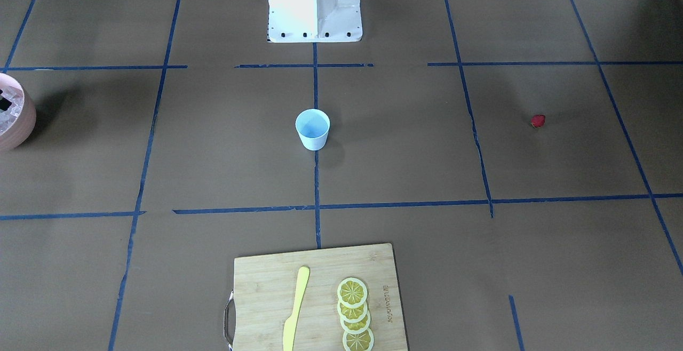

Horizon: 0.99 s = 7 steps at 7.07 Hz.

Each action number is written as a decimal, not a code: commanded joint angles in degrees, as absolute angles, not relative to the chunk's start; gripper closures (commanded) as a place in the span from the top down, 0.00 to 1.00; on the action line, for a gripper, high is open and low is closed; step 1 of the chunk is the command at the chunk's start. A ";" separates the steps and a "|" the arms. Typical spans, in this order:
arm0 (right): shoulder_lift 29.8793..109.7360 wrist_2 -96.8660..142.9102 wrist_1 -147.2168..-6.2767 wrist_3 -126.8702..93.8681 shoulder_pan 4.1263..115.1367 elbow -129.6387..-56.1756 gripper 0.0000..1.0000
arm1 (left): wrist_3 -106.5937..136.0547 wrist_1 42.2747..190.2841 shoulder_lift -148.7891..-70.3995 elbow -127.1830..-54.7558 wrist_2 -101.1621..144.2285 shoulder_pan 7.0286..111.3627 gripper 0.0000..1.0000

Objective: Put ice and strawberries in cup
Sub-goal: 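Carry the ice cube with the right gripper over the light-blue cup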

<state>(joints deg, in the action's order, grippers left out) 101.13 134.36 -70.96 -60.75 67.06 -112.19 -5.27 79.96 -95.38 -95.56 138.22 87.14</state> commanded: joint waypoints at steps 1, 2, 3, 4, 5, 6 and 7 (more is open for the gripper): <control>89.37 134.04 -70.93 -77.34 58.93 -114.61 0.00 | -5.27 79.98 -95.45 -95.36 138.25 87.10 1.00; 81.29 132.47 -71.36 -85.44 52.45 -114.35 0.00 | -5.27 79.98 -95.45 -95.19 138.25 87.10 1.00; 77.04 130.71 -71.63 -86.47 47.60 -113.82 0.00 | -5.27 79.98 -95.54 -95.01 138.25 87.10 1.00; 69.42 127.65 -73.11 -92.14 43.37 -110.34 0.00 | -5.27 79.98 -95.45 -95.18 138.25 87.10 1.00; 60.04 126.66 -74.34 -93.24 41.33 -102.65 0.00 | -5.19 79.98 -95.54 -95.10 138.25 87.10 1.00; 53.94 126.39 -74.44 -94.91 39.39 -96.74 0.00 | -5.19 79.98 -95.54 -95.18 138.34 87.10 1.00; 50.22 124.47 -74.36 -95.36 37.55 -92.76 0.01 | -5.01 79.98 -95.45 -95.71 138.34 87.10 1.00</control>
